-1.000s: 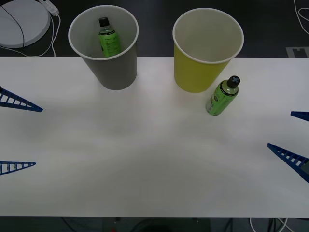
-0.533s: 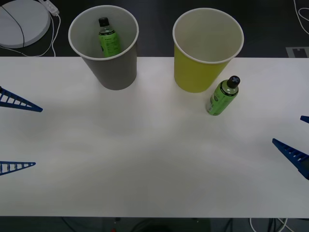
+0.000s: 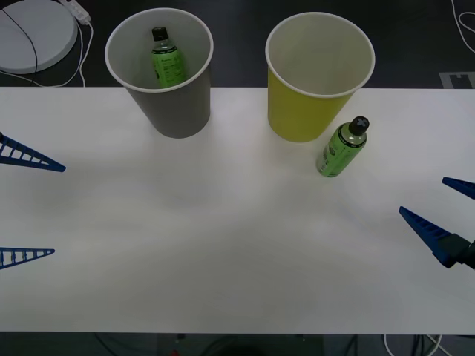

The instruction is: Put the can into the green bin and the plastic bottle into the gray bin

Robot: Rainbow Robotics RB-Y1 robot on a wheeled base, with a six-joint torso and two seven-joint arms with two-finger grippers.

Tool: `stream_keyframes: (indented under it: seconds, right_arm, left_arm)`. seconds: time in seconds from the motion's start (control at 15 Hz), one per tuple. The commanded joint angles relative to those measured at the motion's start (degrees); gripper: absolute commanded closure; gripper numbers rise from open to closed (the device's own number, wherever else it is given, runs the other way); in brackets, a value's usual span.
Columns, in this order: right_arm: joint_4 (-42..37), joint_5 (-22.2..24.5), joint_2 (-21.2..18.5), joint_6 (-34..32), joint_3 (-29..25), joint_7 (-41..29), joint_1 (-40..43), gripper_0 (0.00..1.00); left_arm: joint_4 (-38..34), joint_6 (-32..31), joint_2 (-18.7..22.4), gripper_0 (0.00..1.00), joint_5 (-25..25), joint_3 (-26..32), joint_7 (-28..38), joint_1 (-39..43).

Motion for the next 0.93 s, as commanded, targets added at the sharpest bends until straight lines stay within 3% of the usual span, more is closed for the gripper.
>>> stream_keyframes:
  seconds: [0.07,0.93]
  right_arm:
    - [2.6,0.9,0.7,0.4,2.7,0.7,-3.9,0.00]
    - [12.1,4.2,5.4,4.8,14.1,2.1,-20.7,0.00]
  left_arm:
    - [0.0,0.0,0.0,0.00,0.0,0.0,0.0,0.0]
    - [0.0,0.0,0.0,0.00,0.0,0.0,0.0,0.0]
